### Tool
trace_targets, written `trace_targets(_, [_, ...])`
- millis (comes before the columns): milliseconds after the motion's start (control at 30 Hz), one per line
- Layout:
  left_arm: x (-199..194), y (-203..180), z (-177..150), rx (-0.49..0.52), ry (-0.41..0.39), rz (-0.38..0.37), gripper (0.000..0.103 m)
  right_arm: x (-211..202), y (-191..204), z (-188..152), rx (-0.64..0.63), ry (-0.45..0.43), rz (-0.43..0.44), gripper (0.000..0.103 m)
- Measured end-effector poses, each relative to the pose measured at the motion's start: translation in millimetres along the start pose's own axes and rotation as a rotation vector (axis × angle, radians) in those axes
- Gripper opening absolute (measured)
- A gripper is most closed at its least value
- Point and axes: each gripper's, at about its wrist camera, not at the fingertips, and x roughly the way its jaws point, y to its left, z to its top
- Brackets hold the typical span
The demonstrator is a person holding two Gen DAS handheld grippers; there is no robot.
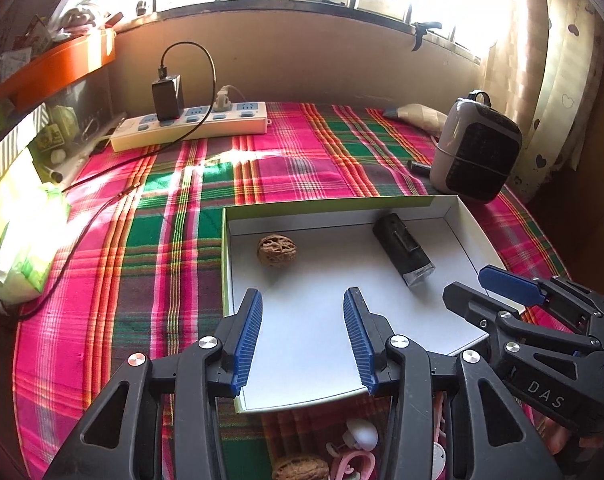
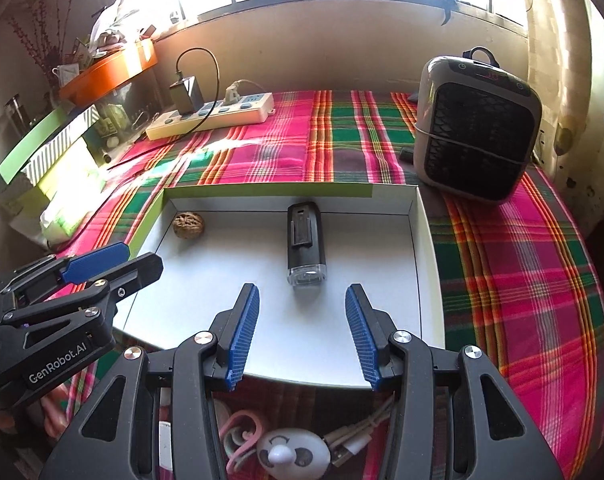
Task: Organize objects
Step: 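Withdraw both grippers from the box back toward the remaining items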
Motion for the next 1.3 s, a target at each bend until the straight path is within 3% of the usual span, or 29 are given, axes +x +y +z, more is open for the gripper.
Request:
trace_targets(533, [-39, 32, -49, -0.117, -0.039, -0.01, 0.041, -48, -11, -40, -0.012, -0.081, -0.001, 0.046])
trace_targets(1067, [-32, 41, -80, -0.141, 0.013, -0.066, 0.041, -60, -27, -83, 0.036, -0.064, 0.013, 0.046])
trace_targets(1300, [-32, 42, -83, -0.157, 0.007, -0.091, 0.041, -51, -41, -84, 0.096, -0.043, -0.006, 0.046])
